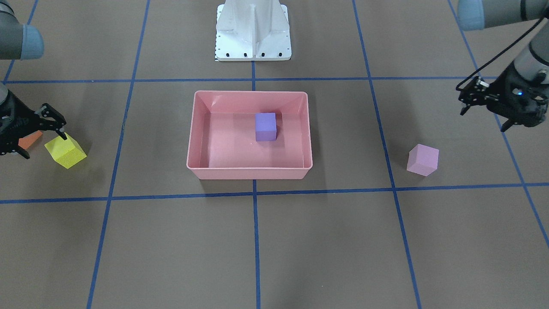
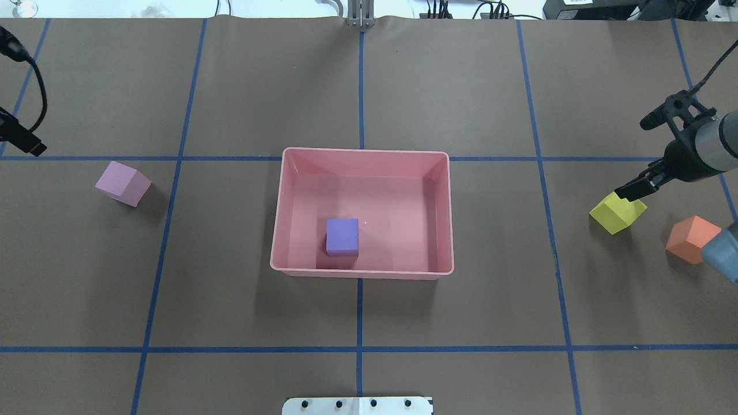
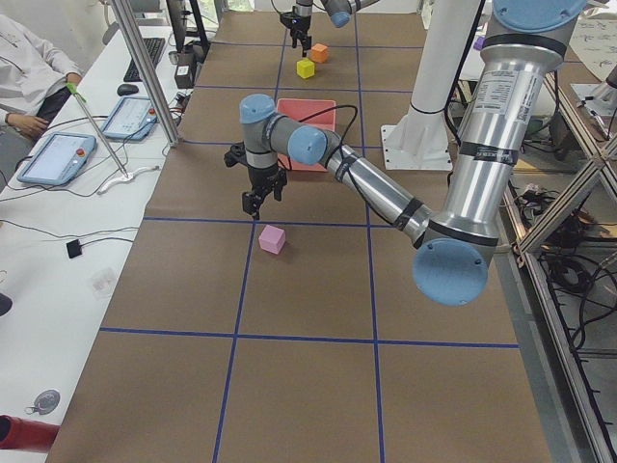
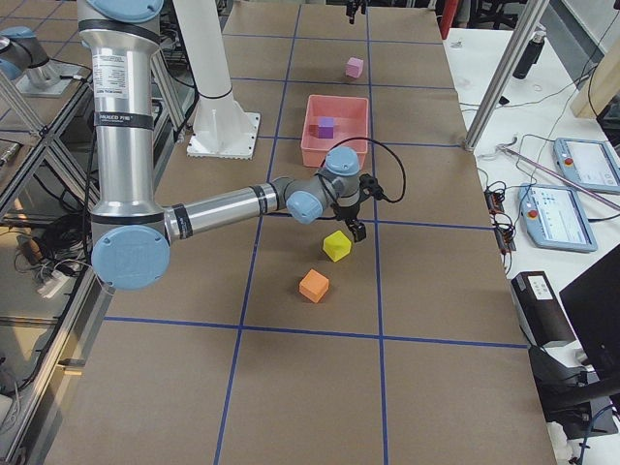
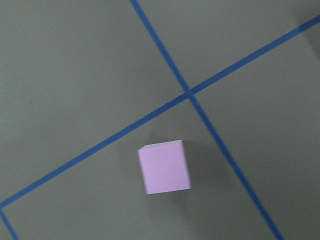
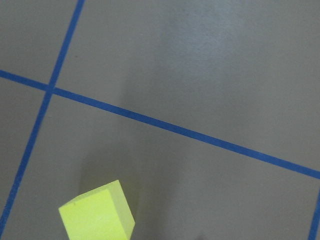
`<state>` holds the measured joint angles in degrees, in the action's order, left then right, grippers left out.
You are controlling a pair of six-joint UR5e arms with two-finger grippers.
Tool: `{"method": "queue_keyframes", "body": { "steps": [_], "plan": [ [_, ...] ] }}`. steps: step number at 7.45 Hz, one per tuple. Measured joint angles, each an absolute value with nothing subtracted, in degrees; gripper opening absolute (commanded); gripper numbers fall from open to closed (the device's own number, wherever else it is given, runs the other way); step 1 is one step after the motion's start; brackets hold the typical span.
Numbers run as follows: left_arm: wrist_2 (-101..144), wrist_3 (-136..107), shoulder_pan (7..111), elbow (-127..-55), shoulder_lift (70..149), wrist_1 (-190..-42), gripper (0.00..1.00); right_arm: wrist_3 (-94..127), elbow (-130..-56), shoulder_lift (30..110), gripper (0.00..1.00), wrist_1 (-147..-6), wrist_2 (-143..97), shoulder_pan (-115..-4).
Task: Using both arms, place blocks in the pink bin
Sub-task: 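Lower the right gripper onto the yellow cube and close it while the left gripper withdraws, then carry the yellow cube with the right gripper into the pink bin and release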
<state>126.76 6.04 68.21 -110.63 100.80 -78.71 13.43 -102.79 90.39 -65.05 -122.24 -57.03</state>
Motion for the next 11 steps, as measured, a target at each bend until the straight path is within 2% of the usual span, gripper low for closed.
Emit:
{"method": "queue_keyframes", "body": {
  "steps": [4,5,6,9,11],
  "plan": [
    [129.33,9.27,70.28,-107.44,98.73,-82.55,1.0,13.54,-99.4,90.29,0.99,-64.88,-121.41,-53.42],
    [129.38,9.26,70.3,-107.31,98.71,-82.59,1.0,13.6,-98.34,90.14,0.56,-64.87,-121.41,-53.05],
    [129.4,9.24,70.31,-107.27,98.7,-82.61,1.0,13.78,-97.58,89.86,0.01,-64.88,-121.5,-52.64],
    [129.38,9.23,70.29,-107.23,98.65,-82.62,1.0,14.86,-97.58,88.32,0.0,-65.41,-122.78,-52.31],
    [129.38,8.49,70.23,-107.26,98.71,-82.64,1.0,25.09,-99.92,84.5,0.0,-67.41,-126.41,-52.88]
  ]
}}
